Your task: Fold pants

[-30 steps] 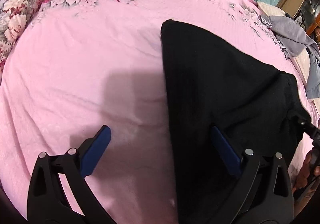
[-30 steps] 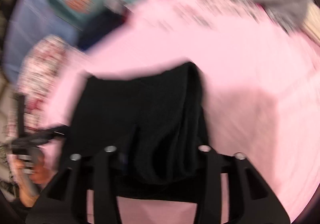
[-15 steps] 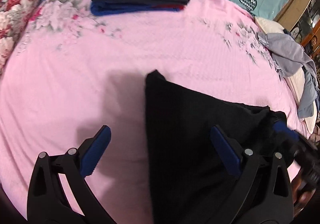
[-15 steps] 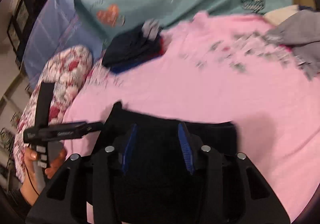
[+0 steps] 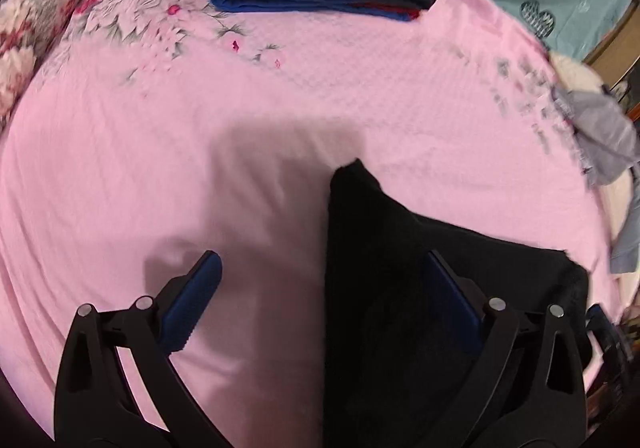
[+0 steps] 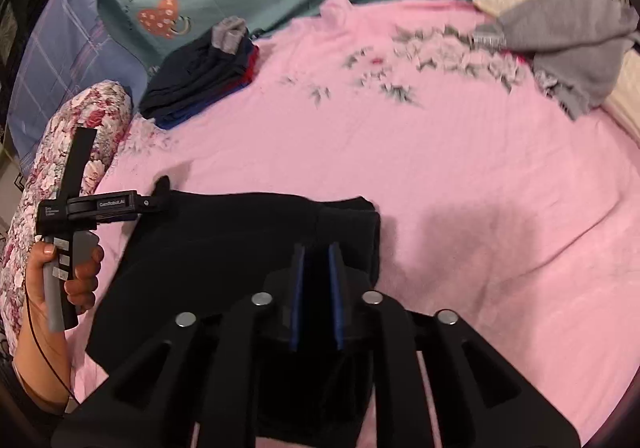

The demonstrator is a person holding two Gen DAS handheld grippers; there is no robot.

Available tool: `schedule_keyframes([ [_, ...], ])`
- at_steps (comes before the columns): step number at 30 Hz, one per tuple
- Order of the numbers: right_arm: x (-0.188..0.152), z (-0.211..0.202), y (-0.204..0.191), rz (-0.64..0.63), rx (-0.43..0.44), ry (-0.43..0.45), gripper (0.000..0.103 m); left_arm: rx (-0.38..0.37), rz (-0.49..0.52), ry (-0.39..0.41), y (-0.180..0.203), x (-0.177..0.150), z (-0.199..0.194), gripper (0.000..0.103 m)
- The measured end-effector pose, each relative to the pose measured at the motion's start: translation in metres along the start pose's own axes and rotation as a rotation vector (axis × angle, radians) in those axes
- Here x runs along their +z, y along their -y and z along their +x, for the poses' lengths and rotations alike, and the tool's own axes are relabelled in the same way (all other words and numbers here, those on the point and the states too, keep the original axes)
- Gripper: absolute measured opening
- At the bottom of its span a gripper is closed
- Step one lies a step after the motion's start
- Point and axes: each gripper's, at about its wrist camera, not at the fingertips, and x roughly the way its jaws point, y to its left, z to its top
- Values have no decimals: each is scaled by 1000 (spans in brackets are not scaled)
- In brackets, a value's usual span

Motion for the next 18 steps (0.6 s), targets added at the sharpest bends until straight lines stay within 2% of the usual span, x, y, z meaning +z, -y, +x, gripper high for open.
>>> schedule_keyframes([
  [2,-7,-12,-17,-22,124,11,22,-42,23,13,0,-15,-13,101],
  [4,-13,-10,-38,-74,213,-39,29,-57,49,4,3,-28,-15,101],
  [6,-19,-3,-49,-100,244,-108,33,-27,77,-45,5,-36,-1,101],
  [7,-24,3,-47,-101,227,-150,33,-6,101,-38,5,-38,4,101],
  [8,-29,10,-40,-101,159,-192,31,14,111,-27,7,-39,4,101],
  [10,-34,9,-25,-76,121,-200,12,10,86,-31,5,-39,2,101],
  [12,-34,-6,-18,-52,84,-174,12,2,55,-37,3,-37,-2,101],
  [14,-34,-22,-27,-74,40,-123,22,-18,47,-23,2,-37,-9,101],
  [16,-33,-29,-42,-100,95,-80,28,-30,78,-26,12,-39,-12,101],
  [18,-29,-23,-62,-122,183,-68,28,-38,94,-26,20,-42,-15,101],
])
